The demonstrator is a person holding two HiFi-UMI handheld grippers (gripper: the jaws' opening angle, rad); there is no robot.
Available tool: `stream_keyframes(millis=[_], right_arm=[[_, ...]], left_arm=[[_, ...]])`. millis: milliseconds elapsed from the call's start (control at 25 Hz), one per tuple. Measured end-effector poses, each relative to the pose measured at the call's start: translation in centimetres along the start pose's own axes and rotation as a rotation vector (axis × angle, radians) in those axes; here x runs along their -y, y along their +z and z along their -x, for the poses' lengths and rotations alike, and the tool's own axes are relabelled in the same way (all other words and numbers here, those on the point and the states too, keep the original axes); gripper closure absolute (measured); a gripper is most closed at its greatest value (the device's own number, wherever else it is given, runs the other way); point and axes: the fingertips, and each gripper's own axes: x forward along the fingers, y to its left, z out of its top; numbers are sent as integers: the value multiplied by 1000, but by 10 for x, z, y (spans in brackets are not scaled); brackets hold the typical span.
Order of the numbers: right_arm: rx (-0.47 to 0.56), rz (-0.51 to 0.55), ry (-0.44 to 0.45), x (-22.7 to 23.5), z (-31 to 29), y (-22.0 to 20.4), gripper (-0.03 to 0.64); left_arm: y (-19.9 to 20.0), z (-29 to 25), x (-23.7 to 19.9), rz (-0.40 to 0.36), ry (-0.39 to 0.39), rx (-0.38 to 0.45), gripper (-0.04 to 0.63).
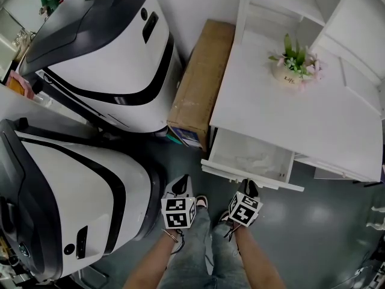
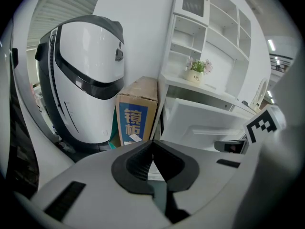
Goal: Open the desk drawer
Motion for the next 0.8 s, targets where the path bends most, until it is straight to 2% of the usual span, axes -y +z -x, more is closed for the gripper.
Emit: stream_keyframes(millis=[200, 520, 800], right_arm=[[-13, 0, 3, 0, 1, 1, 525], [54, 19, 55, -4, 42, 25, 531], [205, -1, 102, 4, 99, 81, 532]], left_arm=[[9, 7, 4, -9, -4, 5, 577], [37, 22, 27, -52, -38, 24, 577], [93, 42, 71, -89, -102, 112, 577]])
